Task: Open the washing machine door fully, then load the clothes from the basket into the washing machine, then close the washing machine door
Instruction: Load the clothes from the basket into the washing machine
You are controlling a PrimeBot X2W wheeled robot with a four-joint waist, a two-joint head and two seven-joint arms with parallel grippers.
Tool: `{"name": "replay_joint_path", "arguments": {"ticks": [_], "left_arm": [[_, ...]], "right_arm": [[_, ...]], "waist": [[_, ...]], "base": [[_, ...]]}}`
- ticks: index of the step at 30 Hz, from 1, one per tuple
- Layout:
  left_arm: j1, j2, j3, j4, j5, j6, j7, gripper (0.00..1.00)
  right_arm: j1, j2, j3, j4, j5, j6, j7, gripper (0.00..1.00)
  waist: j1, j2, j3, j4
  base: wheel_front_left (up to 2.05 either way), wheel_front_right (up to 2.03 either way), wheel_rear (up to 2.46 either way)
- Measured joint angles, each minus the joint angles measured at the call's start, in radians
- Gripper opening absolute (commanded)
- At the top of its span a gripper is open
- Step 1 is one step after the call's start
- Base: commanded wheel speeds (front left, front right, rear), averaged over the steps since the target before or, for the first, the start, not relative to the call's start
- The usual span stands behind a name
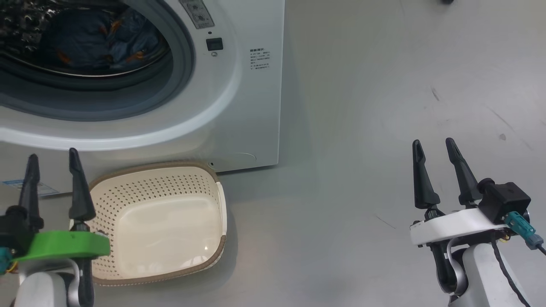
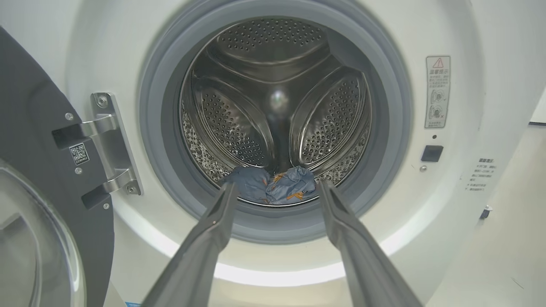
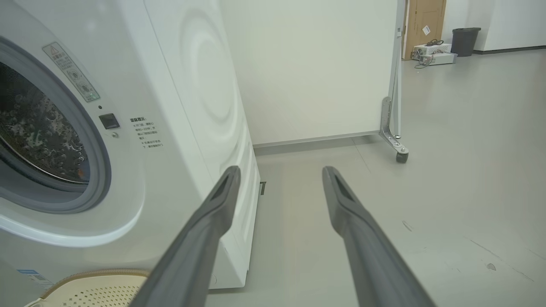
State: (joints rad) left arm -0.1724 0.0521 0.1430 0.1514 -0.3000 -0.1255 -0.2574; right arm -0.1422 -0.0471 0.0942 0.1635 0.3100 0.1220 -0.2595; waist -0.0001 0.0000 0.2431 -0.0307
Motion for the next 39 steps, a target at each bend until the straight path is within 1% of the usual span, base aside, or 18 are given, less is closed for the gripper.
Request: {"name": "replay_joint_path", "arguments": {"ticks": [5, 11, 18, 31, 36, 39], "left_arm": [[0.07, -0.008, -0.026, -0.004, 0.019, 0.0, 0.0, 1.0], [0.148, -0.011, -0.026, -0.016, 0.03, 0.0, 0.001, 1.0], [0.19, -0.011, -0.016, -0.038, 0.047, 0.0, 0.001, 1.0], [0.213, -0.012, -0.01, -0.066, 0.047, 0.0, 0.001, 1.0], [0.214, -0.012, -0.016, -0.069, 0.014, 0.0, 0.001, 1.0], [0.214, -0.012, -0.021, -0.07, 0.009, 0.002, 0.001, 1.0]], "right_arm": [[0.033, 0.002, -0.017, -0.005, 0.0, 0.0, 0.0, 1.0], [0.071, 0.002, -0.017, -0.011, -0.005, -0.001, 0.0, 1.0], [0.079, 0.003, -0.013, -0.03, -0.026, -0.001, 0.0, 1.0], [0.095, 0.003, -0.009, -0.046, -0.03, -0.002, 0.0, 1.0], [0.095, 0.003, -0.007, -0.053, -0.031, -0.004, 0.0, 1.0], [0.097, 0.003, -0.005, -0.055, -0.031, -0.01, 0.0, 1.0]], "waist": [[0.0, 0.0, -0.042, 0.008], [0.0001, 0.0, -0.088, 0.02], [0.0, 0.0, -0.111, 0.033], [0.0001, 0.0, -0.12, 0.036], [0.0001, 0.0, -0.12, 0.036], [0.0001, 0.0, -0.121, 0.037]], "base": [[0.0, 0.0, 0.0], [0.0, 0.0, 0.0], [0.0, 0.0, 0.0], [0.0, 0.0, 0.0], [0.0, 0.0, 0.0], [0.0, 0.0, 0.0]]}}
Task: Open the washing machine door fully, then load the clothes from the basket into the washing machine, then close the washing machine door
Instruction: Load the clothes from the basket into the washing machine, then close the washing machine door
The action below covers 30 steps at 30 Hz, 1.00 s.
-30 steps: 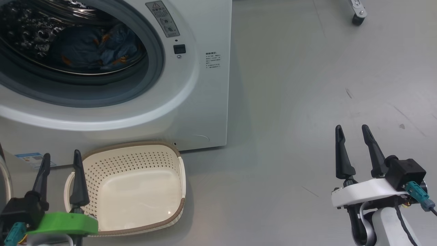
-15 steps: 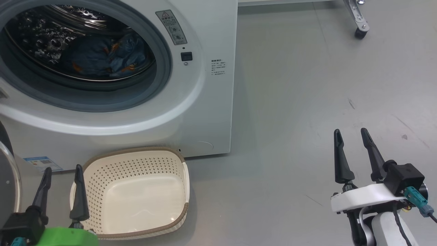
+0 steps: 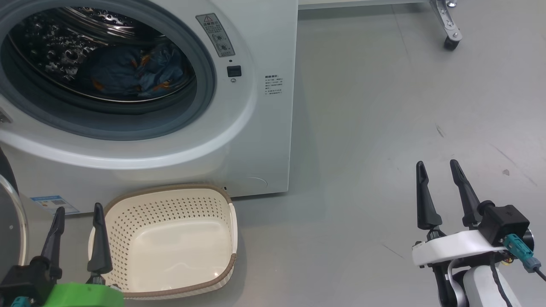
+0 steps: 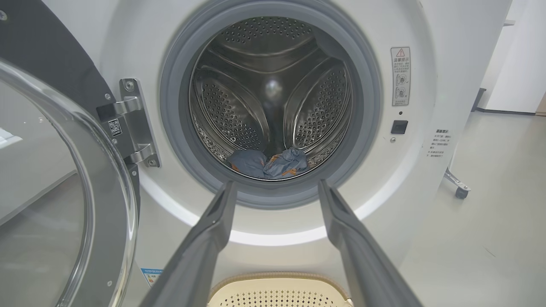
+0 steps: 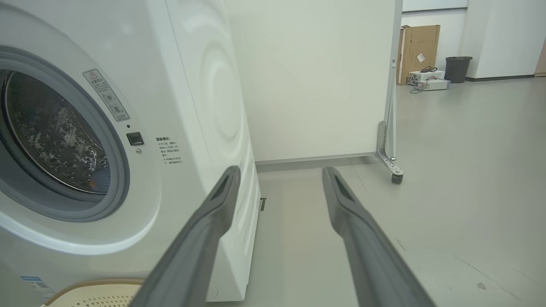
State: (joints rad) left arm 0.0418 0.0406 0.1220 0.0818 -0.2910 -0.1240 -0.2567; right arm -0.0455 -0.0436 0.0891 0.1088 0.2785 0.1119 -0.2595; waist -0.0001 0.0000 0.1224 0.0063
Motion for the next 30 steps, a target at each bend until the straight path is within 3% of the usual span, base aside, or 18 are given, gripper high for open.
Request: {"name": "replay_joint_path", "arguments": {"ticks": [30], "left_arm": [[0.023, 0.0, -0.017, 0.001, -0.008, 0.015, 0.0, 1.0]], "right_arm": [[0.02, 0.0, 0.013, -0.001, 0.0, 0.0, 0.0, 1.0]], "waist": [[0.0, 0.0, -0.023, 0.006]], "base": [[-0.01, 0.01, 0.0]]}}
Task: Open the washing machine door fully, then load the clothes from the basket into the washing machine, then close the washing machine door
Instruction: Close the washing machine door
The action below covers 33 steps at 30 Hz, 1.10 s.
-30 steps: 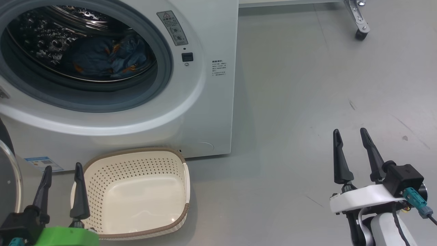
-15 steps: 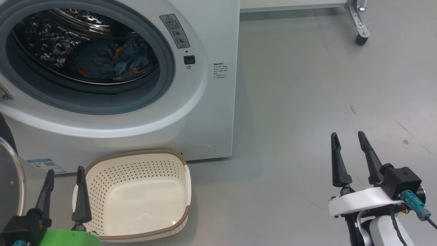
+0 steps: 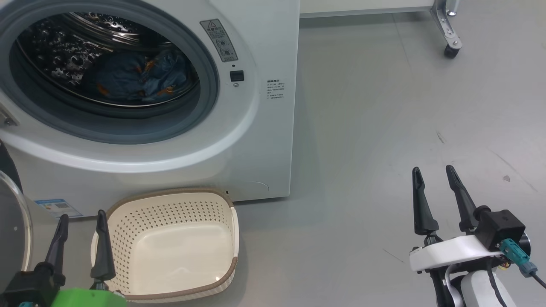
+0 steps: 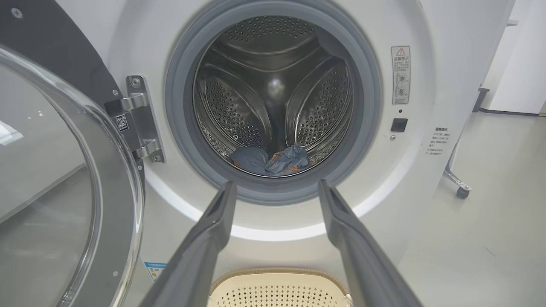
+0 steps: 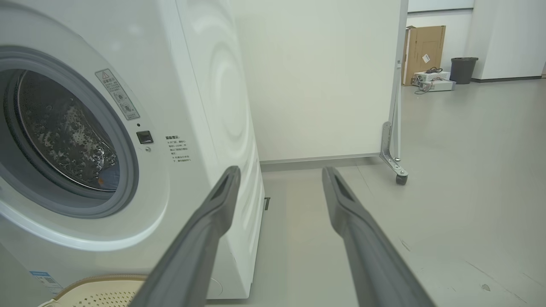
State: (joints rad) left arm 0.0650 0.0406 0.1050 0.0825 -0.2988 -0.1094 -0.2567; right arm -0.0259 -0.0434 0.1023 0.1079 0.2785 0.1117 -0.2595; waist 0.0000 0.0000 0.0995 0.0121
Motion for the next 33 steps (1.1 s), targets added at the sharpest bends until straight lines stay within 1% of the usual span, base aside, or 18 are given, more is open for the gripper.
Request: {"name": "replay_joint_path", "arguments": {"ticks": [3, 14, 16, 30, 33], "left_arm": [[0.001, 0.0, 0.0, -0.003, 0.0, 0.007, 0.0, 1.0], [0.001, 0.0, -0.002, -0.01, 0.001, 0.008, 0.0, 1.0], [0.0, 0.0, -0.001, -0.013, 0.001, 0.016, 0.0, 1.0], [0.0, 0.0, -0.003, -0.015, -0.001, 0.018, 0.0, 1.0], [0.0, 0.0, 0.004, -0.015, -0.002, 0.026, 0.0, 1.0]], "right_arm": [[0.004, 0.0, 0.002, -0.004, 0.0, 0.0, 0.0, 1.0], [0.014, 0.001, 0.001, -0.005, 0.0, 0.0, 0.0, 1.0], [0.014, 0.001, 0.0, -0.006, 0.0, 0.0, 0.0, 1.0], [0.014, 0.001, -0.002, -0.008, 0.0, 0.0, 0.0, 1.0], [0.014, 0.001, -0.002, -0.01, 0.0, 0.0, 0.0, 1.0]], "waist": [[0.0, 0.0, 0.006, -0.001], [0.0, 0.0, 0.018, -0.005], [0.0, 0.0, 0.019, -0.006], [0.0, 0.0, 0.026, -0.001], [0.0, 0.0, 0.029, 0.001]], "base": [[-0.17, 0.17, 0.0], [-0.45, 0.45, 0.0], [-0.73, 0.73, 0.0], [-1.06, 1.06, 0.0], [-1.18, 1.18, 0.0]]}}
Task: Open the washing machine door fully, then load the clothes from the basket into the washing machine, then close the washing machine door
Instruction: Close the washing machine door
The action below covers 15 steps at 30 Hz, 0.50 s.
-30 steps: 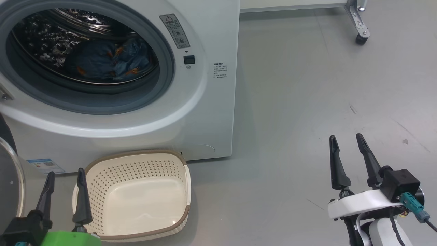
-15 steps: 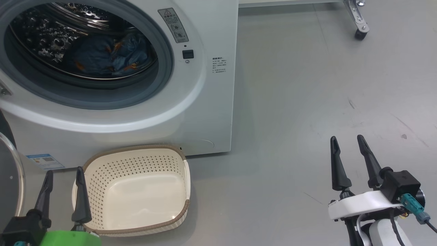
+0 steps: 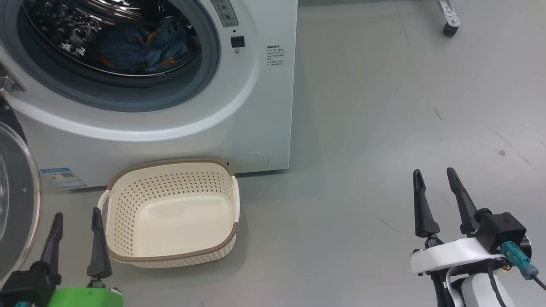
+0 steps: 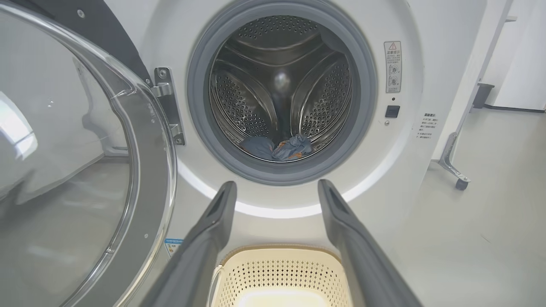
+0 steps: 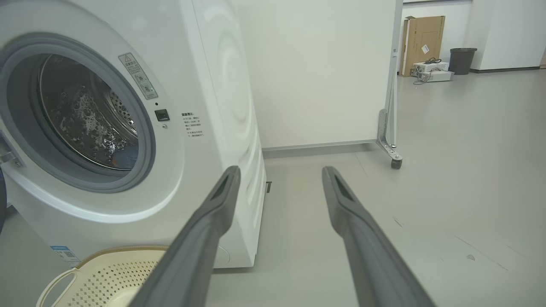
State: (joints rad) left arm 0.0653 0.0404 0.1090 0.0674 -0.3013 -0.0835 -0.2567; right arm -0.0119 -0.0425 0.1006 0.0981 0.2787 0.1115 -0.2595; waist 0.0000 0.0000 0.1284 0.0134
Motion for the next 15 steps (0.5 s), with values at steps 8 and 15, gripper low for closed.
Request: {"name": "replay_joint_path", "arguments": {"ticks": [8, 15], "left_arm": [[-0.001, 0.0, 0.011, -0.01, 0.0, 0.001, 0.0, 1.0], [-0.004, 0.0, 0.014, -0.016, -0.016, 0.008, 0.0, 1.0]], "right_arm": [[0.0, 0.0, 0.0, -0.001, 0.0, 0.0, 0.0, 1.0], [0.0, 0.0, -0.002, -0.001, 0.0, 0.0, 0.0, 1.0]], "waist": [[0.0, 0.0, 0.008, 0.004], [0.0, 0.0, 0.014, 0.009]], "base": [[-0.96, 0.96, 0.0], [-0.64, 0.64, 0.0]]}}
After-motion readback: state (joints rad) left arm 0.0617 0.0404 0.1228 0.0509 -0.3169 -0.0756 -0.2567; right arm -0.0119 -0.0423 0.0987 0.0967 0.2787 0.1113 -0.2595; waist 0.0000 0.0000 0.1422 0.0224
